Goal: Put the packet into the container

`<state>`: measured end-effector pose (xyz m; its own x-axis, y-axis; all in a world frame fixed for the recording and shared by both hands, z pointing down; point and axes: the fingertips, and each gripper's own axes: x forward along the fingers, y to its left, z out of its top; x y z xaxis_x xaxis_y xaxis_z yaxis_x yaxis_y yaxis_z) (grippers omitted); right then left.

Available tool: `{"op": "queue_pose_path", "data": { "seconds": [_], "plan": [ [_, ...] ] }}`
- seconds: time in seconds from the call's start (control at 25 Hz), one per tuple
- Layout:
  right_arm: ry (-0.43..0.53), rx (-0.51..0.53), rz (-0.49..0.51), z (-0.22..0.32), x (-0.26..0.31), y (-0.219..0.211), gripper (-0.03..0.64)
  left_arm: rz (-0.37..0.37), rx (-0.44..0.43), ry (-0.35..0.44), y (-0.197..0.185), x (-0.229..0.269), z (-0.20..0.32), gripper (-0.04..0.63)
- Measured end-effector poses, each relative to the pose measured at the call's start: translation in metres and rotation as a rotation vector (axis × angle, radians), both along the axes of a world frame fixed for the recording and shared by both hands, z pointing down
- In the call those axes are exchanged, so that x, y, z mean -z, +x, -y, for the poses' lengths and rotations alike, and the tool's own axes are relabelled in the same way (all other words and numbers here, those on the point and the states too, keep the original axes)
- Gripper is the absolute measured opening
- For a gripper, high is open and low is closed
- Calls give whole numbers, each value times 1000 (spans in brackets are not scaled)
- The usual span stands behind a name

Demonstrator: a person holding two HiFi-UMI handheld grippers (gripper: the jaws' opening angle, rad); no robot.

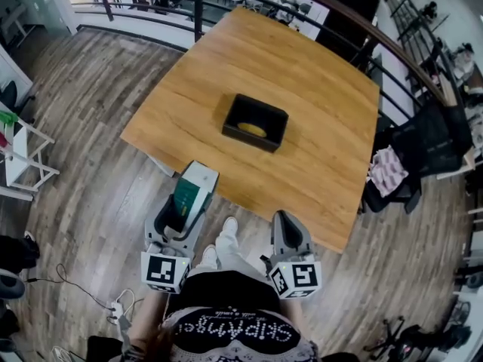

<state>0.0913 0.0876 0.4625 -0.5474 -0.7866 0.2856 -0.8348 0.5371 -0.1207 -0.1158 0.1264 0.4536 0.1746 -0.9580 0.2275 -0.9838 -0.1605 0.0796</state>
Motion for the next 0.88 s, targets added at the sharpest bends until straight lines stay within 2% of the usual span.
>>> {"op": "queue_pose_path", "data": {
  "seconds": [0.4, 0.72, 0.88],
  "plan": [
    [2, -13, 28, 68, 4, 23, 38, 21, -23, 33, 28, 10, 74, 339],
    [30, -23, 49, 93, 15, 36, 37, 29, -57, 72, 48, 27, 103, 339],
    [35, -9, 48, 102, 15, 46, 37, 23, -41, 73, 61, 26, 109, 339]
  ]
}}
